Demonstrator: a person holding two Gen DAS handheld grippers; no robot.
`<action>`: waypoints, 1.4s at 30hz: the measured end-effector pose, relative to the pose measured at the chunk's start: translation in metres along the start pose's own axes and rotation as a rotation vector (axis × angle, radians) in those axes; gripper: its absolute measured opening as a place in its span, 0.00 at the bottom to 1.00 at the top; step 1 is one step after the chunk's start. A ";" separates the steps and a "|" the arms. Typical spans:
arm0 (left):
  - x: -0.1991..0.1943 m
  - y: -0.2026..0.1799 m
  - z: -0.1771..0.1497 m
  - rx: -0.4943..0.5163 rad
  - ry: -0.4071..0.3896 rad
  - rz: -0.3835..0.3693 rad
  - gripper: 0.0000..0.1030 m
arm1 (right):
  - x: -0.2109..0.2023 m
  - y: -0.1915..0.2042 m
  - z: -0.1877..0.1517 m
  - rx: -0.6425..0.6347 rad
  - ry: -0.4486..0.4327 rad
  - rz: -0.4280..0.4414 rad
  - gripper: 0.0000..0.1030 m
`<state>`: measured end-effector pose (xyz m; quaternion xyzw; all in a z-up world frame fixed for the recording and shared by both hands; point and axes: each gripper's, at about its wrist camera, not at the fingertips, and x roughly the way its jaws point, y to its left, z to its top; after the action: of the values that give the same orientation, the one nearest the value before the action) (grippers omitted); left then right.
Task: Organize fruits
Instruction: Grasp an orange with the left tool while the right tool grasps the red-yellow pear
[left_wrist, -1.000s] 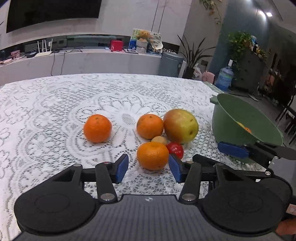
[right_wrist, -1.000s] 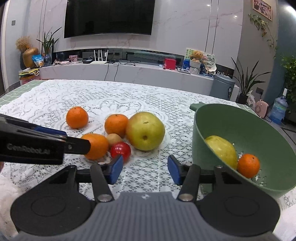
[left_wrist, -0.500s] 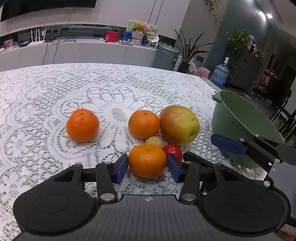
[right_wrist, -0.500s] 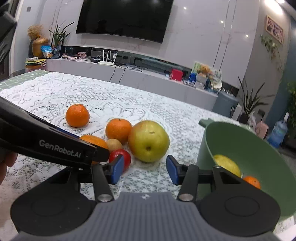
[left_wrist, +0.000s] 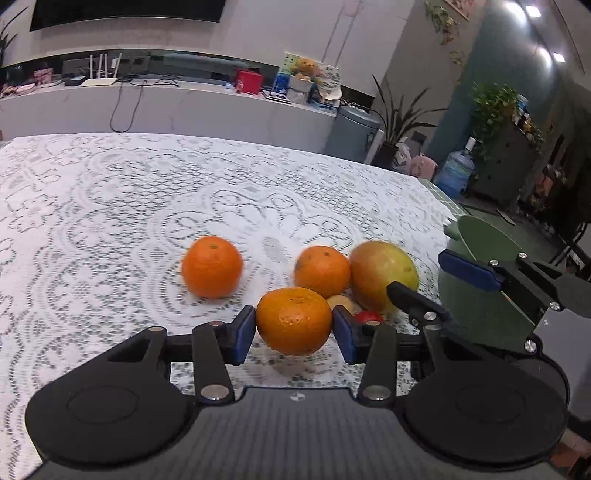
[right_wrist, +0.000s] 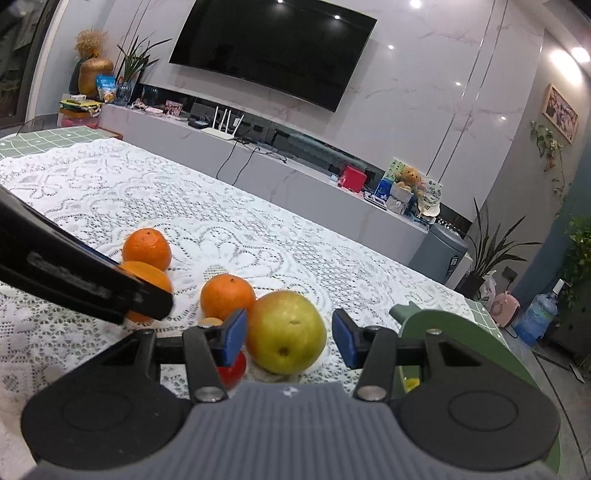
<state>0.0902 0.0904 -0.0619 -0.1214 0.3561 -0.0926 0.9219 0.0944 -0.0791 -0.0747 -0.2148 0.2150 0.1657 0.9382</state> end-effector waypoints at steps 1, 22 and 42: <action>-0.001 0.001 0.000 -0.002 0.000 0.003 0.50 | 0.002 0.000 0.002 0.004 0.007 0.002 0.46; -0.013 0.001 -0.001 -0.005 -0.005 0.008 0.50 | 0.053 -0.017 0.027 -0.049 0.334 0.148 0.53; -0.027 0.004 0.000 -0.020 -0.027 0.001 0.50 | 0.086 -0.016 0.045 -0.251 0.593 0.259 0.64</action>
<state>0.0709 0.1008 -0.0455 -0.1316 0.3444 -0.0868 0.9255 0.1892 -0.0528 -0.0729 -0.3383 0.4816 0.2391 0.7723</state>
